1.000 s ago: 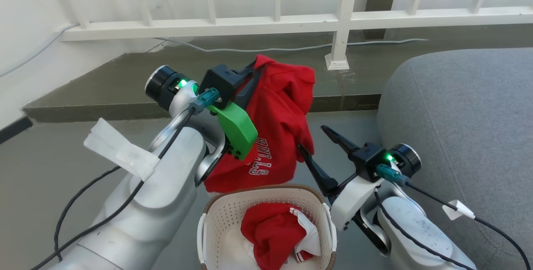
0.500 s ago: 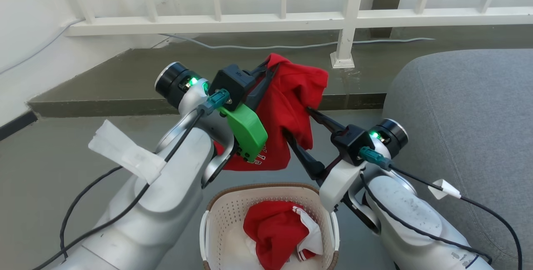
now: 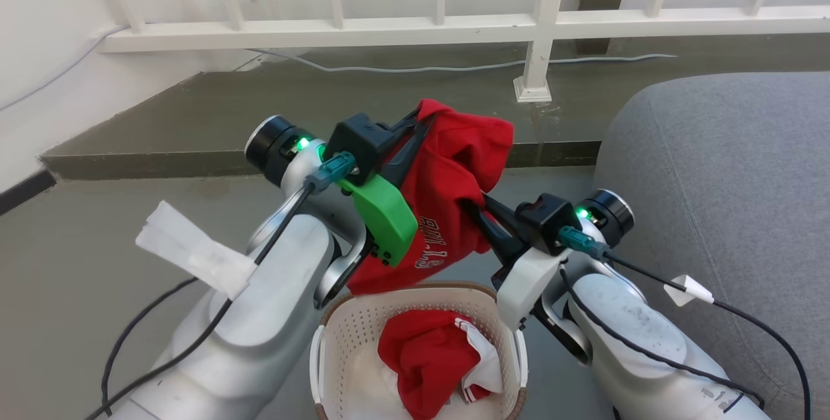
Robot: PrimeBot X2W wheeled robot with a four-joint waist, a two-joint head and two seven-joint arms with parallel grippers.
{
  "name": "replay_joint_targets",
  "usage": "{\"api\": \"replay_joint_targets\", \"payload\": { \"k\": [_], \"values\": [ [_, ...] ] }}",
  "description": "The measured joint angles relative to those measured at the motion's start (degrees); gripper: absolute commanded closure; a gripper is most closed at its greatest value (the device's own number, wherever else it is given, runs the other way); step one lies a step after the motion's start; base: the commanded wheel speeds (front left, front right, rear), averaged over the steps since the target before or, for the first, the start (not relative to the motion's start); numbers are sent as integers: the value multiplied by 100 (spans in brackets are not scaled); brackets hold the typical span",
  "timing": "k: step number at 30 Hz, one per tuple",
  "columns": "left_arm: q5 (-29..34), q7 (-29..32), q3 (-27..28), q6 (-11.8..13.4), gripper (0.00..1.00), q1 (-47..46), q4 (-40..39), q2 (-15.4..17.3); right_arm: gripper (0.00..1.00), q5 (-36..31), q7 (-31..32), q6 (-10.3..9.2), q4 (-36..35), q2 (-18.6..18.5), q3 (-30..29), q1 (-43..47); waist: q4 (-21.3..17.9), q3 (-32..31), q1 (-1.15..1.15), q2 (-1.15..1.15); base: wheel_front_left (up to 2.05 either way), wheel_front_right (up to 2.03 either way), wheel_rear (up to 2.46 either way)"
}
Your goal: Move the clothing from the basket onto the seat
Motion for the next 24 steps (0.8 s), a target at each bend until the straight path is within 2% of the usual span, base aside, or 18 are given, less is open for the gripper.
{"api": "replay_joint_targets", "payload": {
  "k": [1, 2, 3, 4, 5, 6, 10, 14, 24],
  "values": [
    [-32, 0, 31, 1, 100, 31, -9, 0, 100, 7, 0, -3, 0, 0, -15, 0, -8, 5, 0, 0, 0, 0, 0],
    [-58, 0, 59, 16, 89, 72, -21, 1, 100, 13, 0, -38, 0, -1, -34, 0, -16, 10, 0, 0, 0, 0, 0],
    [-89, 0, 80, 56, 68, 108, -32, 3, 100, 40, 0, -55, 0, 0, -64, -1, -26, 15, 0, 0, 0, 0, 0],
    [-165, -1, 112, 66, 52, 141, -37, 7, 100, 65, 0, -68, 0, -1, -90, -2, -37, 21, 0, 0, 0, 0, 0],
    [-232, -2, 162, 80, 22, 181, -45, 12, 100, 81, 0, -99, 0, -1, -118, -2, -48, 27, 0, 0, 0, 0, 0],
    [-256, -2, 201, 107, 0, 211, -49, 20, 100, 122, 0, -105, 0, -1, -146, -2, -60, 33, 0, 0, 0, 0, 0],
    [-346, -9, 304, 151, 0, 320, -57, 48, 100, 164, 0, -191, 1, 1, -290, -4, -112, 57, 0, 0, 0, 0, 0],
    [-346, -32, 403, 203, 0, 459, -52, 225, 100, 208, 0, -311, 3, -19, -569, -7, -181, 92, 0, 0, 0, 0, 0],
    [-595, -246, 583, 252, 0, 862, -114, 307, 100, 318, 0, -659, -212, -442, -1302, -5, -342, 161, 0, 0, 0, 0, 0]
  ]
}}
